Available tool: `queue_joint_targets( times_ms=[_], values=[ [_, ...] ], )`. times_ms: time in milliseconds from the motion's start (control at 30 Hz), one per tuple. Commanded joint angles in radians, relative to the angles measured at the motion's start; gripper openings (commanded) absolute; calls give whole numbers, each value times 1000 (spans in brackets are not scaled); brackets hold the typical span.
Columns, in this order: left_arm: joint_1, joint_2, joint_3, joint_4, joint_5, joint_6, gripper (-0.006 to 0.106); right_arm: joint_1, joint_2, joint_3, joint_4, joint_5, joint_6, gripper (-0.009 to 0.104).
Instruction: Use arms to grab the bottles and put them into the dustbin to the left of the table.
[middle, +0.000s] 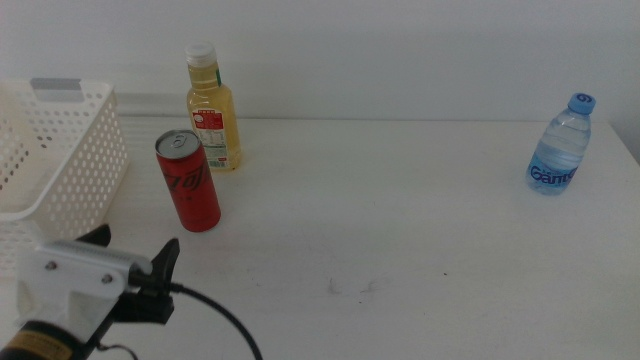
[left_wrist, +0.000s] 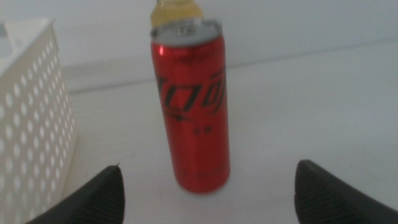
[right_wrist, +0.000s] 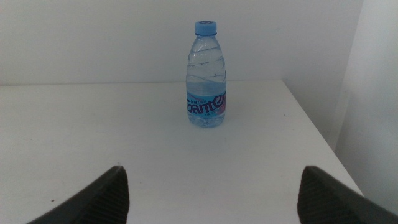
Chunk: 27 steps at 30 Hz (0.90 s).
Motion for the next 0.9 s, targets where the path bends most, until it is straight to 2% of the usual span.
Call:
queue_joint_targets(
  times_ms=[0, 233, 867],
  values=[
    [-7, 1, -31, 8, -19, 3, 94, -8, -4, 4, -3, -6, -4, 88],
    [-7, 98, -219, -15, 85, 6, 94, -8, -4, 4, -3, -6, -4, 88],
    [-7, 524, -596, -107, 87, 2, 93, -8, -4, 4, -3, -6, -4, 88]
  ],
)
